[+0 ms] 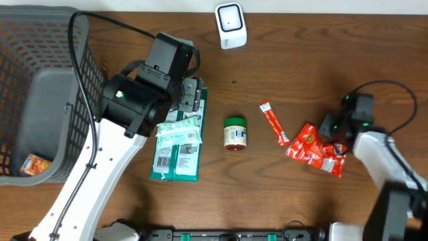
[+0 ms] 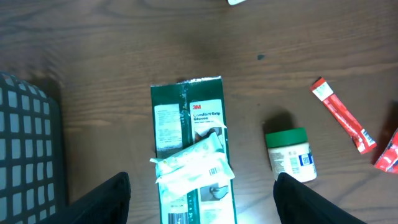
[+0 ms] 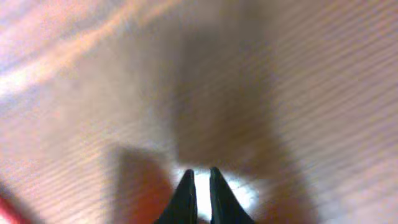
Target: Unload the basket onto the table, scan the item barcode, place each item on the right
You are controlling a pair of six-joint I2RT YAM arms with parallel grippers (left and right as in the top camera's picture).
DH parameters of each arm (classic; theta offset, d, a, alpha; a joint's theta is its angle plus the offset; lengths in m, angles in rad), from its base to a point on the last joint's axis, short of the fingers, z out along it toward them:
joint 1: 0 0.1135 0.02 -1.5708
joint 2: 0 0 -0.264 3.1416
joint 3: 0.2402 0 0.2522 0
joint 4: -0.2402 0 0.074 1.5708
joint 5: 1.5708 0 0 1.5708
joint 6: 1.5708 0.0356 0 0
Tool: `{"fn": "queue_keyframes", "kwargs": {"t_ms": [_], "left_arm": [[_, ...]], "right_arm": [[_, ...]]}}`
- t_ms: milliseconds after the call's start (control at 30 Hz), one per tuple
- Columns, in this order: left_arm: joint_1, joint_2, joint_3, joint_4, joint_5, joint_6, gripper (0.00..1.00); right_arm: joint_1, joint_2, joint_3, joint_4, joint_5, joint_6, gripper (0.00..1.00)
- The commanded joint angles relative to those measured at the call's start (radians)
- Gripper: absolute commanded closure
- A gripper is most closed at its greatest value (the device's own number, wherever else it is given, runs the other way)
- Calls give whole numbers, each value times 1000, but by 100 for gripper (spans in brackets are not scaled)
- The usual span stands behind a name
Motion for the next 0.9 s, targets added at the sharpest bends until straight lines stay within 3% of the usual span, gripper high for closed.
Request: {"fn": "queue_keyframes", "kwargs": {"t_ms": [0, 200, 367, 633, 867], "left_arm": [[0, 6, 5, -1, -6, -13, 27], [0, 6, 5, 10, -6, -13, 27], [0, 6, 5, 9, -6, -13, 27], [0, 6, 5, 8, -6, -13, 27], [0, 6, 5, 8, -6, -13, 26]], "right_arm": [[-13, -174, 133, -148, -53, -23, 94], [-9, -271, 136, -463, -70, -21, 96], [10, -245, 61, -551, -90, -13, 98], [23, -177, -89, -436, -108, 26, 99], [22, -129, -179, -92, -135, 221, 99]]}}
